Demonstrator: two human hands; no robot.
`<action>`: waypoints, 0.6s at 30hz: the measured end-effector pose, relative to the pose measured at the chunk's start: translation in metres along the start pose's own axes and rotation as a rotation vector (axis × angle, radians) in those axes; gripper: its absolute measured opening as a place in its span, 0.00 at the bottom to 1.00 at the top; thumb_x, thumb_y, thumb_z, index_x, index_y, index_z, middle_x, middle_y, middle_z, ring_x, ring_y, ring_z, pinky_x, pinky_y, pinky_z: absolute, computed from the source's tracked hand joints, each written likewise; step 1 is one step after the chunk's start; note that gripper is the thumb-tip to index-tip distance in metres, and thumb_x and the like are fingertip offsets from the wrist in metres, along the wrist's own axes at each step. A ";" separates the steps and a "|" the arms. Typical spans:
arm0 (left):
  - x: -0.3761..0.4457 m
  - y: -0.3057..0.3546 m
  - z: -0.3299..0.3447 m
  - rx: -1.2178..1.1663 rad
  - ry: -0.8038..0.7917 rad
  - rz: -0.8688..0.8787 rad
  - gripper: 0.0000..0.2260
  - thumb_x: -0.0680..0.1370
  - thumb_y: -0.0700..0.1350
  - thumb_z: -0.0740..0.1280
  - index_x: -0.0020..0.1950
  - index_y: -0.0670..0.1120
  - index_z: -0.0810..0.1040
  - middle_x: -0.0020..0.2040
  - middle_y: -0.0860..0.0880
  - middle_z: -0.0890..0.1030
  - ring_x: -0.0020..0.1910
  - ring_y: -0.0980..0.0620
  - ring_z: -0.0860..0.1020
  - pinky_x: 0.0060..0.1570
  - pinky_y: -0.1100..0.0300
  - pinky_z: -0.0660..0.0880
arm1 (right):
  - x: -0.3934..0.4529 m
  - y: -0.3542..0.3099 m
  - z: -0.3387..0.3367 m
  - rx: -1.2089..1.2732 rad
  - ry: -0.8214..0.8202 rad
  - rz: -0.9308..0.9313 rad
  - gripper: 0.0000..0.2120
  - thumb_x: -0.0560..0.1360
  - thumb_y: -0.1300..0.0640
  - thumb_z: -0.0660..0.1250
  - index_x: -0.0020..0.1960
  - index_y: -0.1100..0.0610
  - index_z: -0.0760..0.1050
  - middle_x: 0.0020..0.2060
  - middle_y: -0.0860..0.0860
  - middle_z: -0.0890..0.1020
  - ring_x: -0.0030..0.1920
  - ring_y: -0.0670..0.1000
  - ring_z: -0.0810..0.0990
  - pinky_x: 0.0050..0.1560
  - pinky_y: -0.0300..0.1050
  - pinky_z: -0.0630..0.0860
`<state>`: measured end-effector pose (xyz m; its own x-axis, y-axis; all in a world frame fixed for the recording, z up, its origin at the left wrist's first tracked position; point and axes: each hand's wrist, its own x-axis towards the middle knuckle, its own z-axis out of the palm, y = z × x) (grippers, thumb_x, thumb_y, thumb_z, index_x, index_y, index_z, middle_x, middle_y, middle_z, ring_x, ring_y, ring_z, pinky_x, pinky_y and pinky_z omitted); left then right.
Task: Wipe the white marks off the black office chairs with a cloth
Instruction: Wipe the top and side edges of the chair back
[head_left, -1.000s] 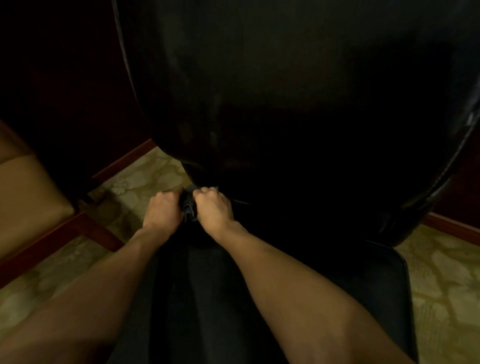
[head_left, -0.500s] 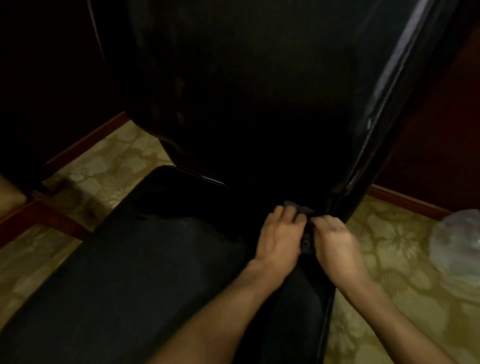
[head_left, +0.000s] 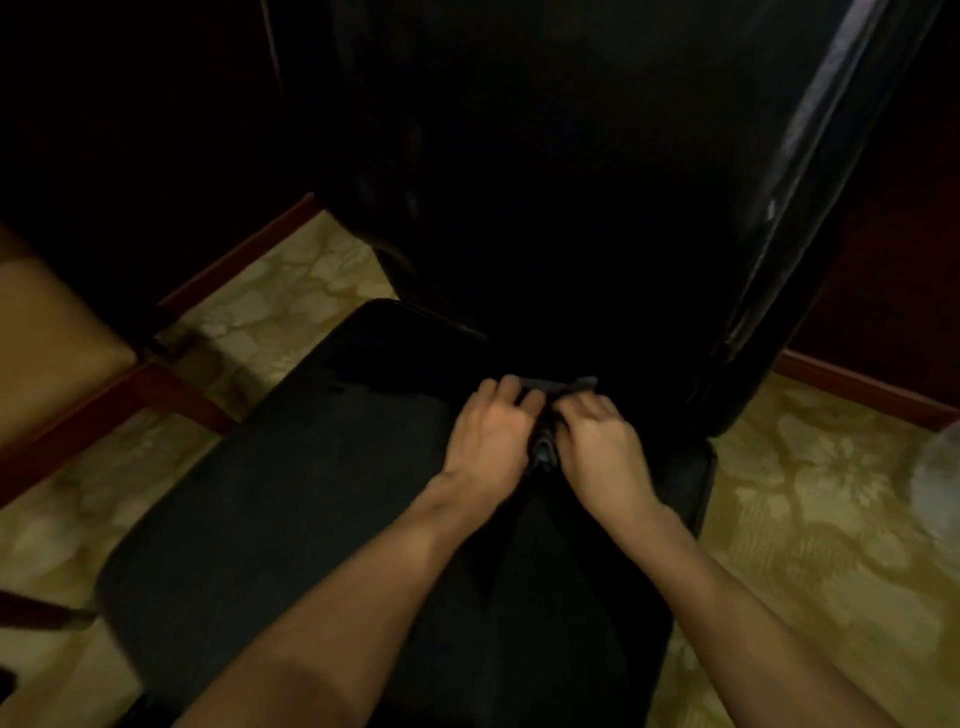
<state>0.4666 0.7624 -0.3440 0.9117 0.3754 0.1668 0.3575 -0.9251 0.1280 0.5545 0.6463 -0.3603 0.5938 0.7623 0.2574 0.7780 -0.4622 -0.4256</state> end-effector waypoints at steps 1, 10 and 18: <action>-0.005 -0.020 -0.003 0.024 0.000 -0.068 0.21 0.69 0.36 0.71 0.62 0.43 0.78 0.56 0.40 0.77 0.53 0.38 0.75 0.53 0.48 0.74 | 0.013 -0.016 0.013 0.017 -0.033 -0.035 0.10 0.67 0.69 0.72 0.48 0.63 0.80 0.43 0.59 0.82 0.46 0.61 0.81 0.44 0.49 0.79; -0.083 -0.158 -0.039 0.092 0.077 -0.545 0.16 0.77 0.35 0.64 0.64 0.41 0.75 0.59 0.38 0.74 0.56 0.37 0.73 0.57 0.47 0.72 | 0.070 -0.177 0.089 0.075 -0.256 -0.316 0.14 0.80 0.64 0.60 0.65 0.60 0.73 0.63 0.57 0.76 0.68 0.58 0.69 0.64 0.48 0.68; -0.070 -0.099 -0.029 -0.037 0.124 -0.425 0.14 0.75 0.37 0.66 0.60 0.44 0.78 0.54 0.42 0.77 0.51 0.41 0.75 0.51 0.48 0.75 | 0.048 -0.122 0.040 -0.075 -0.296 -0.348 0.15 0.78 0.62 0.64 0.64 0.59 0.70 0.63 0.56 0.74 0.67 0.56 0.69 0.60 0.49 0.72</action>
<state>0.3620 0.8292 -0.3397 0.6535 0.7278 0.2079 0.6856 -0.6856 0.2448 0.4793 0.7576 -0.3309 0.2192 0.9694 0.1104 0.9396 -0.1793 -0.2914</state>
